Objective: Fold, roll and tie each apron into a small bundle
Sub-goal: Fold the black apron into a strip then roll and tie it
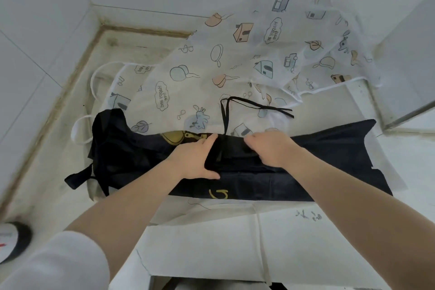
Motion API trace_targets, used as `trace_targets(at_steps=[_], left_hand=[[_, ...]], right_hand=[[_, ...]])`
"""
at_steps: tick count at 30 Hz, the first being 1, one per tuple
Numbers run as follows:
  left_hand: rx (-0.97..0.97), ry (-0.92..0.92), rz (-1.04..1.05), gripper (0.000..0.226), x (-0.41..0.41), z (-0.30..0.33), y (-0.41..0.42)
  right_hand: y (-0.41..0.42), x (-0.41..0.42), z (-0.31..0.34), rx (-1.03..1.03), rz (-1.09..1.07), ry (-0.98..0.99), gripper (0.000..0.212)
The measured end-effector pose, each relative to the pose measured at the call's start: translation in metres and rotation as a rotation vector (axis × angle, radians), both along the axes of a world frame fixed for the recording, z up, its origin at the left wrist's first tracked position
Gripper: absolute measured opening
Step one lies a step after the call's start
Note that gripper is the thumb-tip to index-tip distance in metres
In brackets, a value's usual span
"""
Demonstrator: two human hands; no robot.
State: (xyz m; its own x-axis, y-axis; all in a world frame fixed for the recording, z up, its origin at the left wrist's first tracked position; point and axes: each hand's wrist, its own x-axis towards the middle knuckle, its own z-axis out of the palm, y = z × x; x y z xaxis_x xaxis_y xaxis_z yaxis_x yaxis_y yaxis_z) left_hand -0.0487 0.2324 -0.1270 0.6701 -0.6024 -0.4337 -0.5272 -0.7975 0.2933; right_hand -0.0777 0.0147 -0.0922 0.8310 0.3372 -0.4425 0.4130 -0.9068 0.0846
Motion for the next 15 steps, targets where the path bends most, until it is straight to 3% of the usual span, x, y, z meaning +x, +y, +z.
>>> trace_targets(at_steps=[4,7,11,15], left_hand=[[0.115,-0.162,-0.086,0.102,0.002,-0.004,-0.006],[0.106,-0.311,-0.182,0.088,-0.003,-0.005,-0.003],[0.065,-0.107,-0.132,0.082,-0.008,-0.014,0.002],[0.054,-0.12,-0.094,0.084,-0.015,-0.022,0.006]], right_hand=[[0.006,-0.018,-0.011,-0.068,0.007,0.015,0.036],[0.003,-0.026,-0.018,-0.064,0.019,0.006,0.043],[-0.012,-0.035,-0.025,-0.081,0.011,-0.081,0.04],[-0.033,-0.042,-0.034,-0.09,0.013,-0.163,0.035]])
